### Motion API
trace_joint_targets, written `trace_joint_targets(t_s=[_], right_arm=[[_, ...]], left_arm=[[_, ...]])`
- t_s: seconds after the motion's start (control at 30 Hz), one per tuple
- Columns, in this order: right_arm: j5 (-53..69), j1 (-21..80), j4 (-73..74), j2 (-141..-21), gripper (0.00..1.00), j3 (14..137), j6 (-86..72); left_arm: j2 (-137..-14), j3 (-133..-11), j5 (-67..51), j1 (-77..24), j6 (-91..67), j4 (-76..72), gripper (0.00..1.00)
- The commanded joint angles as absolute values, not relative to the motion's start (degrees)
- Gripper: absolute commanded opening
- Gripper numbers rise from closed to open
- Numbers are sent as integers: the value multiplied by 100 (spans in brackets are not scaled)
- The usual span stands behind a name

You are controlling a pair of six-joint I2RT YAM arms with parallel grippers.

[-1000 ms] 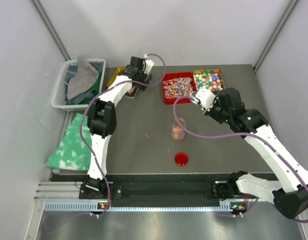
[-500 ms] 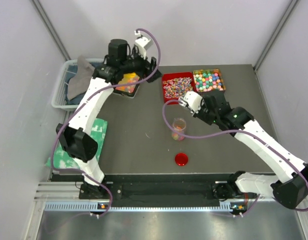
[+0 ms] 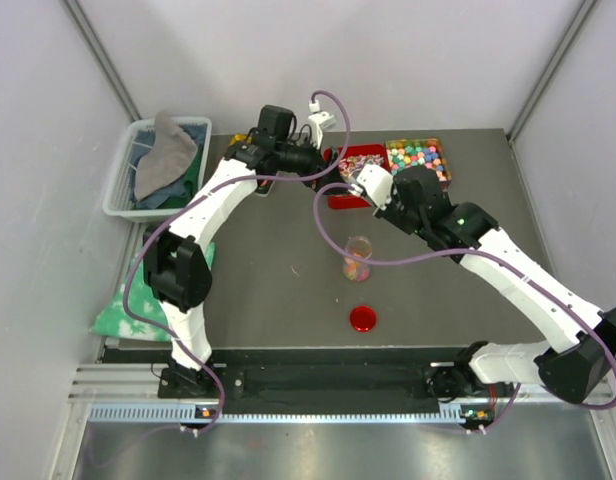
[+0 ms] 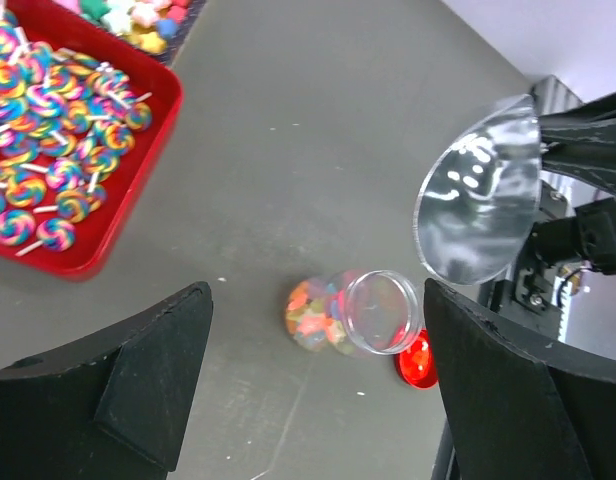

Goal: Pack the candies
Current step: Adjust the spatula.

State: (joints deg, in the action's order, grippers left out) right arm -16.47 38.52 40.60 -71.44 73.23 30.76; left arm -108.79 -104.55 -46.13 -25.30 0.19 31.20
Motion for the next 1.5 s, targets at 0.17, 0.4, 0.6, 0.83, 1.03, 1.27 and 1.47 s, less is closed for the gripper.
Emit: trace_joint_targets(t_s=[0.17, 0.4, 0.6, 0.83, 1.03, 1.27, 1.47], right_arm=[[-2057, 3938, 3577, -7154, 0, 7427, 3102], [-2127, 4112, 3542, -7207, 0, 7313, 3190], [-2188, 4350, 3560, -7286, 0, 7225, 3252], [-2206, 4456, 3559, -7321, 0, 7356, 3261], [-2206, 4561, 3717, -7278, 0, 7602, 3269], [-2276, 4728, 3674, -7260, 0, 7655, 3313], [-2172, 4729, 3577, -7102, 0, 7690, 3375]], left_arm=[[-10740, -10564, -5176, -2522, -185, 2786, 89], [-10784, -10617, -5528, -2531, -404, 2628, 88], [-10925, -10740, -5695, -2531, -501, 2593, 86], [-11004, -10775, -5757, -2549, -545, 2575, 76], [-11092, -10723, -5774, -2566, -536, 2584, 55], [-11188, -10731, -5897, -2593, -580, 2558, 25], [-11267, -10688, -6248, -2593, -624, 2558, 0]])
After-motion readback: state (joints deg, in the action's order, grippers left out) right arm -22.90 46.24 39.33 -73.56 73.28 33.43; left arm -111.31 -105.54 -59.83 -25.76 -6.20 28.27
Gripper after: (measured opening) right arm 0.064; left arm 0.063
